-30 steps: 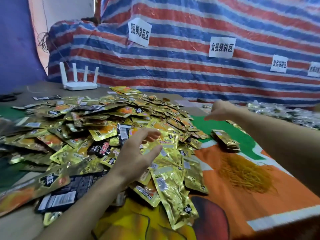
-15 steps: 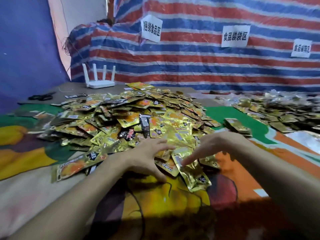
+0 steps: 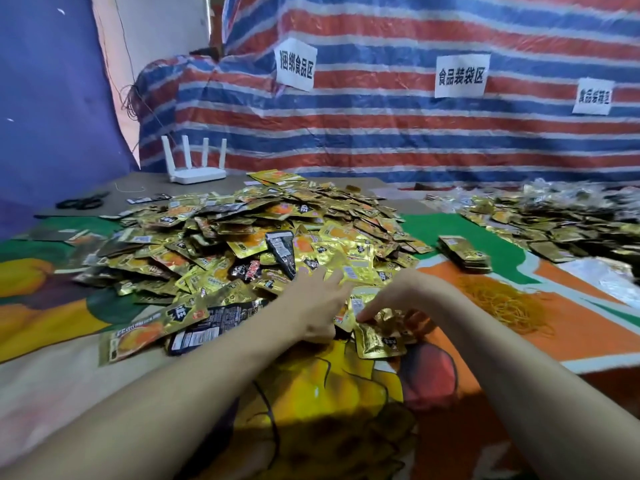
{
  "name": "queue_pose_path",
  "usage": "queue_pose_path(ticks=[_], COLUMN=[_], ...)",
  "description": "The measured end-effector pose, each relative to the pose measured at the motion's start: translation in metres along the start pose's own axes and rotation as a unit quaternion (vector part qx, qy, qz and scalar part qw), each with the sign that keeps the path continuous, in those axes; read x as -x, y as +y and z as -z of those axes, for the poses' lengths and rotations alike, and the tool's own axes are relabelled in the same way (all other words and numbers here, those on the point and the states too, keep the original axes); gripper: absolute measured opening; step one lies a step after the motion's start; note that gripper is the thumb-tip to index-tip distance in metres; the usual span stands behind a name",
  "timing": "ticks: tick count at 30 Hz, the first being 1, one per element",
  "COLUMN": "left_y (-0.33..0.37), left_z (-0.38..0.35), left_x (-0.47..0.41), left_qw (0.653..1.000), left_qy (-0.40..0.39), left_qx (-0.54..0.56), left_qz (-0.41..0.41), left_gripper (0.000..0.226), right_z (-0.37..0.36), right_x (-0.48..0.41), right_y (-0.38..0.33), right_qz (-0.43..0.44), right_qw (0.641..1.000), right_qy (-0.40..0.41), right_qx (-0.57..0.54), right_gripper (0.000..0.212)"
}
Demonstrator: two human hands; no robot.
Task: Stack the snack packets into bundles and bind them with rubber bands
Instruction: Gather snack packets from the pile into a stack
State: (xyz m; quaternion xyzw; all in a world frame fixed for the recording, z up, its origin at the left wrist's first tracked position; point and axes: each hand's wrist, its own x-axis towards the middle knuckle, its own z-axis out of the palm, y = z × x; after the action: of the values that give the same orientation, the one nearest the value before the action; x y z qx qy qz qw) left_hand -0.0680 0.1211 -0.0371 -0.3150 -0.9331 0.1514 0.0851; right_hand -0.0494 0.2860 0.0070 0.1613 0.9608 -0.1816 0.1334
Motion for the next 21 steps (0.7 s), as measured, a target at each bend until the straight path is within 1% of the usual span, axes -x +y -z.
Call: queue_pose_path(ticks=[2,3,4,6,9,11,12,13,14,16,18,21], left_y=[0.001,-0.001,-0.003,-0.006,-0.008,-0.014,-0.017,-0.021,-0.025,-0.031,-0.037,-0.047], left_z=[-0.004,-0.005,-0.006,-0.008,-0.008,-0.006,-0.004,-0.001,0.002,0.009,0.014,0.014], left_x=[-0.001,-0.001,-0.001,-0.001,0.000,0.000,0.000,-0.001,-0.001,-0.001,-0.001,0.001], left_qw=[0.998,0.996,0.993,0.989,0.984,0.972,0.956,0.929,0.895,0.824,0.762,0.689], left_qy=[0.022,0.037,0.050,0.070,0.096,0.130,0.163,0.203,0.244,0.303,0.352,0.413], left_qx=[0.044,0.073,0.098,0.119,0.137,0.185,0.232,0.294,0.356,0.455,0.507,0.547], left_qz=[0.026,0.036,0.044,0.054,0.061,0.069,0.079,0.093,0.109,0.151,0.198,0.235], left_gripper=[0.065,0.059,0.053,0.045,0.039,0.034,0.027,0.019,0.014,0.013,0.010,0.012], right_z=[0.001,0.001,0.001,0.000,-0.006,-0.010,-0.010,-0.009,-0.008,-0.009,-0.012,-0.020], right_x=[-0.001,-0.001,-0.002,-0.004,-0.011,-0.017,-0.020,-0.024,-0.027,-0.031,-0.035,-0.040], right_y=[0.001,0.002,0.002,0.004,0.013,0.019,0.021,0.023,0.024,0.022,0.018,0.010], right_qz=[-0.016,-0.021,-0.018,0.002,0.012,0.022,0.032,0.049,0.070,0.108,0.133,0.161], right_qw=[0.998,0.996,0.994,0.990,0.968,0.945,0.931,0.916,0.900,0.872,0.847,0.810], right_qy=[-0.044,-0.062,-0.068,-0.062,-0.045,-0.035,-0.024,-0.010,0.002,0.023,0.039,0.061], right_qx=[-0.040,-0.063,-0.081,-0.124,-0.248,-0.325,-0.362,-0.398,-0.430,-0.477,-0.513,-0.561], right_gripper=[0.078,0.067,0.055,0.041,0.036,0.038,0.038,0.034,0.029,0.020,0.018,0.016])
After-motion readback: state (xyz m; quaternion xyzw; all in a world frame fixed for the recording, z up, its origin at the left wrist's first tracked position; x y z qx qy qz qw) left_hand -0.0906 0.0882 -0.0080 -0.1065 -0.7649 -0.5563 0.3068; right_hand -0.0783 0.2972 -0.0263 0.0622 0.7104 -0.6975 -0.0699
